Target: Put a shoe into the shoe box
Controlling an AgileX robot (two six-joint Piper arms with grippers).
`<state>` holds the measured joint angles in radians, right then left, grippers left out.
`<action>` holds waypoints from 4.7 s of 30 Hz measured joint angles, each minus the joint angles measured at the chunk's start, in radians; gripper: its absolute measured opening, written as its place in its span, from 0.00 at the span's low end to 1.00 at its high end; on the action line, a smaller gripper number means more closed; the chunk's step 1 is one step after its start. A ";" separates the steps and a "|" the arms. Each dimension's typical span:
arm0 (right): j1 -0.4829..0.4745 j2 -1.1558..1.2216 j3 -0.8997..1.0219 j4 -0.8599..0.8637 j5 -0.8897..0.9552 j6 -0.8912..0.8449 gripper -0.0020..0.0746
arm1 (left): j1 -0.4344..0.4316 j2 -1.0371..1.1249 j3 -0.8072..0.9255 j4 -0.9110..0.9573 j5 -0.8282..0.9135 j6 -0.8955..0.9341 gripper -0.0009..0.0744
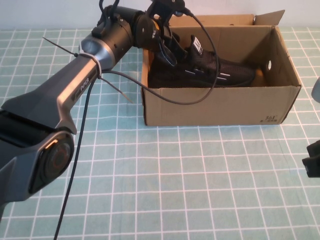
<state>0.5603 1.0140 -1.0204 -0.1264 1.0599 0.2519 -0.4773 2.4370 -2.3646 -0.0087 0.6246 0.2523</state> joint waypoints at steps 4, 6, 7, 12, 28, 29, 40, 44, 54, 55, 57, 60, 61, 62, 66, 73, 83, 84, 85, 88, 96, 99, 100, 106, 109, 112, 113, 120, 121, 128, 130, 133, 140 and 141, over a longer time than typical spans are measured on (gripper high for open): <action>0.000 0.000 0.000 0.000 0.000 0.000 0.03 | 0.000 -0.018 0.000 -0.007 0.048 -0.022 0.44; 0.000 0.000 0.000 0.002 0.000 0.000 0.03 | 0.000 -0.042 0.000 0.009 0.094 -0.026 0.45; 0.000 0.000 0.000 0.004 0.000 0.000 0.03 | 0.000 -0.055 0.000 0.009 0.116 -0.030 0.45; 0.000 0.000 0.000 0.029 0.000 0.004 0.03 | 0.000 -0.142 0.000 0.097 0.240 -0.046 0.35; 0.000 -0.007 -0.069 0.022 0.104 0.056 0.03 | 0.000 -0.389 0.012 0.105 0.585 -0.059 0.01; 0.000 -0.015 -0.069 0.020 0.120 0.056 0.03 | 0.000 -0.415 0.026 0.104 0.591 -0.061 0.01; 0.000 -0.283 -0.067 0.018 0.192 0.056 0.03 | -0.004 -0.870 0.501 0.009 0.451 -0.129 0.01; 0.000 -0.418 -0.026 0.025 0.203 0.050 0.03 | -0.042 -1.074 0.804 -0.026 0.296 -0.135 0.01; -0.002 -0.720 0.114 0.063 0.067 0.023 0.03 | -0.108 -1.592 1.548 -0.051 -0.266 -0.221 0.01; -0.002 -0.741 0.128 0.063 0.030 0.023 0.03 | -0.108 -1.625 1.594 -0.051 -0.300 -0.226 0.01; -0.002 -0.793 0.174 0.063 -0.077 0.025 0.03 | -0.108 -1.690 1.703 -0.051 -0.373 -0.228 0.01; -0.002 -0.852 0.262 0.060 -0.238 -0.007 0.03 | -0.108 -1.775 1.834 -0.051 -0.503 -0.220 0.01; -0.002 -0.865 0.289 0.056 -0.280 -0.016 0.03 | -0.108 -1.801 1.874 -0.049 -0.551 -0.217 0.01; -0.002 -0.878 0.326 0.056 -0.335 -0.024 0.03 | -0.108 -1.826 1.904 -0.049 -0.600 -0.216 0.01; -0.002 -0.894 0.486 0.050 -0.532 -0.028 0.03 | -0.108 -1.903 2.030 -0.047 -0.761 -0.200 0.01; 0.000 -0.908 0.709 0.034 -0.593 -0.016 0.03 | -0.108 -1.936 2.215 -0.044 -0.852 -0.045 0.01; 0.000 -0.908 0.899 0.184 -0.686 0.013 0.03 | -0.108 -1.936 2.352 -0.050 -0.875 -0.029 0.01; 0.000 -0.908 0.899 0.190 -0.700 0.012 0.03 | -0.108 -1.936 2.362 -0.050 -0.875 -0.029 0.01; 0.000 -0.908 0.899 0.199 -0.709 0.015 0.03 | -0.108 -1.936 2.371 -0.050 -0.872 -0.029 0.01; 0.000 -0.908 0.899 0.203 -0.719 0.015 0.03 | -0.108 -1.936 2.384 -0.050 -0.851 -0.029 0.01; 0.000 -0.908 0.899 0.205 -0.724 0.017 0.03 | -0.108 -1.936 2.391 -0.050 -0.784 -0.025 0.01; 0.000 -0.908 0.899 0.205 -0.724 0.017 0.03 | -0.108 -1.936 2.391 -0.050 -0.782 -0.025 0.01; 0.000 -0.908 0.899 0.205 -0.724 0.017 0.03 | -0.108 -1.936 2.391 -0.050 -0.782 -0.025 0.01; 0.000 -0.908 0.899 0.205 -0.724 0.017 0.03 | -0.108 -1.936 2.391 -0.050 -0.782 -0.025 0.01; 0.000 -0.908 0.899 0.203 -0.724 0.017 0.03 | -0.108 -1.936 2.391 -0.050 -0.782 -0.025 0.01; 0.000 -0.908 0.899 0.162 -0.724 0.017 0.03 | -0.108 -1.936 2.391 -0.050 -0.782 -0.025 0.01; 0.000 -0.908 0.899 0.143 -0.724 0.017 0.03 | -0.108 -1.936 2.391 -0.050 -0.782 -0.025 0.01; 0.000 -0.908 0.899 0.041 -0.709 0.017 0.03 | -0.108 -1.936 2.391 -0.050 -0.782 -0.025 0.01; 0.000 -0.908 0.899 0.030 -0.705 0.017 0.03 | -0.108 -1.936 2.391 -0.050 -0.782 -0.025 0.01; 0.000 -0.908 0.899 -0.010 -0.702 0.017 0.03 | -0.108 -1.936 2.391 -0.050 -0.782 -0.025 0.01; 0.000 -0.908 0.899 -0.014 -0.702 0.017 0.03 | -0.108 -1.936 2.391 -0.050 -0.782 -0.025 0.01; 0.000 -0.908 0.899 -0.014 -0.702 0.017 0.03 | -0.108 -1.936 2.391 -0.050 -0.782 -0.025 0.01; 0.000 -0.908 0.899 -0.018 -0.699 0.017 0.03 | -0.108 -1.936 2.391 -0.050 -0.782 -0.025 0.01; 0.000 -0.908 0.899 -0.018 -0.699 0.017 0.03 | -0.108 -1.936 2.391 -0.050 -0.782 -0.025 0.01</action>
<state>0.5603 0.1065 -0.1210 -0.1443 0.3604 0.2691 -0.5853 0.5011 0.0266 -0.0586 -0.1574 0.2271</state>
